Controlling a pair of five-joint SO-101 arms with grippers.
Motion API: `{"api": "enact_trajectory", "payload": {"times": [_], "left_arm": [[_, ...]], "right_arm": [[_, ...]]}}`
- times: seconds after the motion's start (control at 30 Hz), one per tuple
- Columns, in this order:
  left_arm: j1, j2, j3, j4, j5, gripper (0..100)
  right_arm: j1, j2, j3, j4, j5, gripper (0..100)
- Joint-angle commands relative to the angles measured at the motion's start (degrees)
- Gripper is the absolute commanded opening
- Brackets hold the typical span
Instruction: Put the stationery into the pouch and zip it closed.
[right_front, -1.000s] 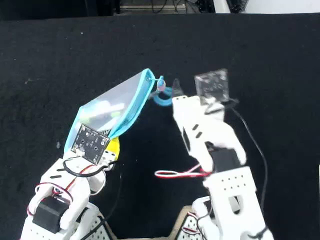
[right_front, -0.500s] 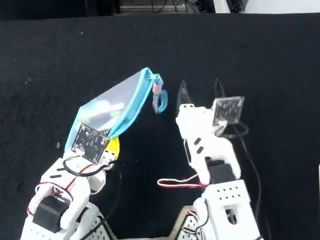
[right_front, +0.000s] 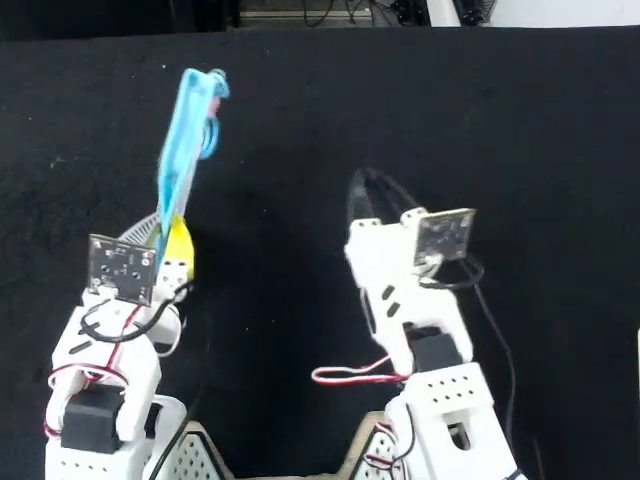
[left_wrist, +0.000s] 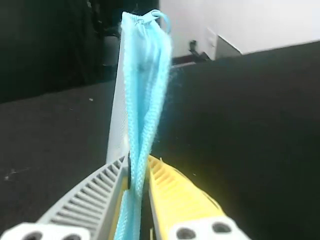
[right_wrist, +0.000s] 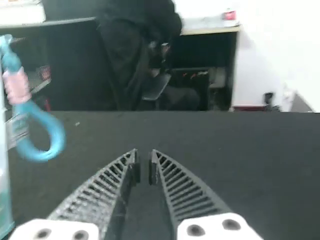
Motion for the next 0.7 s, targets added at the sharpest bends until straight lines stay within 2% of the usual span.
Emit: {"api": "enact_trajectory", "payload": {"times": [0.0,0.27,0.5,0.67], "left_arm": [[-2.86,-0.26,-0.57,-3.25,-0.26,3],[-7.52,0.09,0.31,-4.4,-0.7,3],[-12.62,1.85,0.31,-16.7,-2.2,3],[-12.35,15.03,-0.31,-29.45,-4.75,3]], "right_arm": [[-4.22,-1.36,0.75,-1.58,0.7,3.8],[-5.63,-1.36,2.51,-1.58,0.7,3.6],[-7.91,-1.36,4.7,-4.57,0.7,3.6],[-8.97,-1.36,6.37,-8.79,0.79,3.6]]}}
